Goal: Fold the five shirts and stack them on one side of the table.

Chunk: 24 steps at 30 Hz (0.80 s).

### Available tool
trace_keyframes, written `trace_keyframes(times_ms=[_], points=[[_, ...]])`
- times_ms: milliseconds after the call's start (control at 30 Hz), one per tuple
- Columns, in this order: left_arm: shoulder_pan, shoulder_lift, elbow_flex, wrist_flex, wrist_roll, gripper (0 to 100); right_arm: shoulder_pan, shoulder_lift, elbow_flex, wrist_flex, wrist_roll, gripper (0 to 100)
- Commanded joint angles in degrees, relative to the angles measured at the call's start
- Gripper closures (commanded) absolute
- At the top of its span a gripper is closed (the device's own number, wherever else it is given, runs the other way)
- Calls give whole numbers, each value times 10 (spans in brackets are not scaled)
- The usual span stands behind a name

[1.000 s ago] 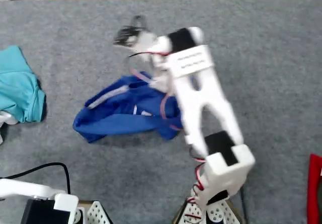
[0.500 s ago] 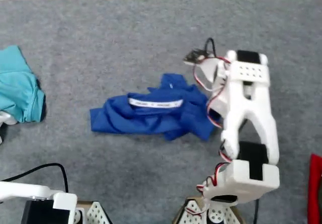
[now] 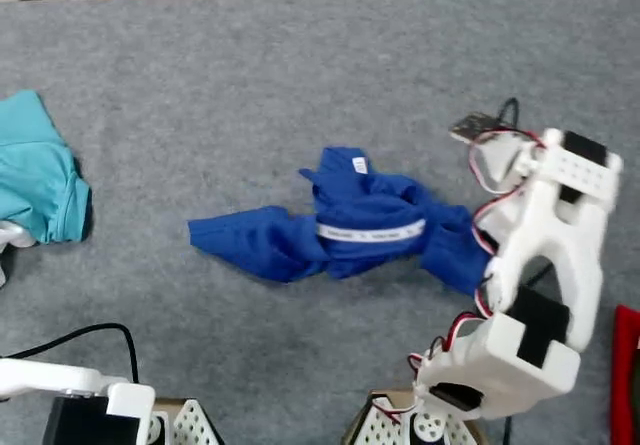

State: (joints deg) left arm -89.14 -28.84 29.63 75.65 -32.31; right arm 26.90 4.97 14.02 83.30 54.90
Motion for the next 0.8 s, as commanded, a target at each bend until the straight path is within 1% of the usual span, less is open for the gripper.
trace_keyframes(times_ms=[0, 67, 200, 333, 400, 467, 533, 600, 667, 767], points=[[8, -18, -4, -5, -4, 682, 58, -29, 0, -14, 19, 993], [8, -18, -4, -5, -5, 682, 89, -29, 0, -26, 19, 993], [8, -18, -3, -2, -33, 682, 143, -29, 0, -48, 17, 993], [8, -18, -2, -2, -35, 682, 173, -36, 0, -47, 16, 974], [9, -18, -3, -2, -35, 682, 174, -52, -4, -18, 16, 895], [18, -18, -2, -2, -35, 682, 163, -83, -7, 18, 24, 785], [25, -18, -1, -2, -34, 682, 129, -127, -2, 59, 53, 680], [34, -18, -1, -1, -33, 682, 76, -176, 0, 108, 59, 606], [41, -18, 0, -1, -33, 682, -1, -231, 7, 148, 53, 571], [52, -18, 0, -1, -33, 682, -166, -301, 30, 177, -4, 570]])
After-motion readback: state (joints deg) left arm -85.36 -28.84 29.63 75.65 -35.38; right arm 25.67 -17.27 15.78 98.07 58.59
